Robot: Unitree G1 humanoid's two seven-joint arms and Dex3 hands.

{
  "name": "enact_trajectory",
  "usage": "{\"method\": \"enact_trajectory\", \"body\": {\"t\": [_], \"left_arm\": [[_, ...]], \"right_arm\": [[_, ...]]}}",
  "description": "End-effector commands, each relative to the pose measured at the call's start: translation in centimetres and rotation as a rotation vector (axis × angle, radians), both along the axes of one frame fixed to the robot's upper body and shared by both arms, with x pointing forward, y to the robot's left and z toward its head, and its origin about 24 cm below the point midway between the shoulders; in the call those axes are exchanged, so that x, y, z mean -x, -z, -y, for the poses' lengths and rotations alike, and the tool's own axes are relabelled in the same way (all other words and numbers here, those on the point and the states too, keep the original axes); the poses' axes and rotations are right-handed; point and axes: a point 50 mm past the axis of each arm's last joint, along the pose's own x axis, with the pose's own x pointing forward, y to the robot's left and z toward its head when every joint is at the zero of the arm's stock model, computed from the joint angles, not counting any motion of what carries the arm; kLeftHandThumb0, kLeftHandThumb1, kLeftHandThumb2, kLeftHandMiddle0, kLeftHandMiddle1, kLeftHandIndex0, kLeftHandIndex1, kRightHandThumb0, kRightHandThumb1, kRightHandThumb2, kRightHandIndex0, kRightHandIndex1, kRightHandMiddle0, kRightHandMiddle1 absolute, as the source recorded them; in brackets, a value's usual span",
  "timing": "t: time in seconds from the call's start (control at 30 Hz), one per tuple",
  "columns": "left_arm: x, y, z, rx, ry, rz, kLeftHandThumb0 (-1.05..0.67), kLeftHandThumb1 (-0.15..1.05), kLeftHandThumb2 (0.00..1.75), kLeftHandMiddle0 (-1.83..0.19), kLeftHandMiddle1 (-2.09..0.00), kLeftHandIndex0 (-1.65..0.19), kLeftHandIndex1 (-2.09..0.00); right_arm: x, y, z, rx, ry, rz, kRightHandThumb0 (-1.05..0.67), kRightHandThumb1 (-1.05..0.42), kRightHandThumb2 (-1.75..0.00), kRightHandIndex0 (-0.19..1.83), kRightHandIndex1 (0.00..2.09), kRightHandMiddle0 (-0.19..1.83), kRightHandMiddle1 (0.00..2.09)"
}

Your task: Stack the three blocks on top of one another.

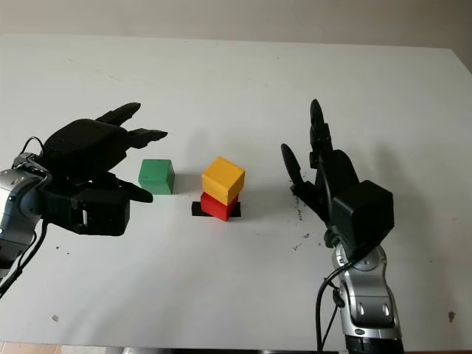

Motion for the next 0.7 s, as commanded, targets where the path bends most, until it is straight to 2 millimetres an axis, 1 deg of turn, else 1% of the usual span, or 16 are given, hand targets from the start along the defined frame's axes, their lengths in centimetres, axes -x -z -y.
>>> {"method": "enact_trajectory", "body": {"t": [0.0,0.07,0.17,0.4,0.57,0.67], "left_arm": [[0.07,0.34,0.06,0.005,0.008,0.006,-0.88,1.0,0.05,-0.03,-0.06,-0.26,-0.58],[0.04,0.35,0.04,0.009,0.014,0.01,-0.86,0.99,0.05,-0.06,-0.06,-0.17,-0.88],[0.0,0.33,-0.02,0.013,0.018,0.007,-0.84,0.98,0.05,-0.09,-0.06,-0.16,-1.04],[0.04,0.3,0.01,0.035,0.033,-0.013,-0.76,1.0,0.06,-0.14,-0.06,-0.18,-1.18],[0.05,0.3,0.01,0.039,0.044,-0.022,-0.7,1.04,0.07,-0.17,-0.07,-0.18,-1.22],[0.08,0.33,-0.02,0.04,0.054,-0.014,-0.62,1.05,0.11,-0.19,-0.07,-0.19,-1.24]], "right_arm": [[0.07,-0.43,0.11,0.009,-0.001,0.017,-0.69,-1.05,-0.5,-0.16,0.05,-0.08,0.05],[0.07,-0.42,0.09,0.005,-0.002,0.016,-0.69,-1.05,-0.5,-0.16,0.05,-0.09,0.05],[0.09,-0.44,0.08,0.011,-0.001,0.019,-0.68,-1.05,-0.5,-0.16,0.05,-0.09,0.05],[0.11,-0.43,0.1,0.018,0.005,0.012,-0.69,-1.05,-0.5,-0.16,0.05,-0.09,0.05],[0.13,-0.39,0.12,0.017,0.002,0.023,-0.68,-1.05,-0.5,-0.16,0.06,-0.08,0.05],[0.16,-0.35,0.13,0.014,0.002,0.016,-0.68,-1.05,-0.5,-0.16,0.05,-0.09,0.05]]}}
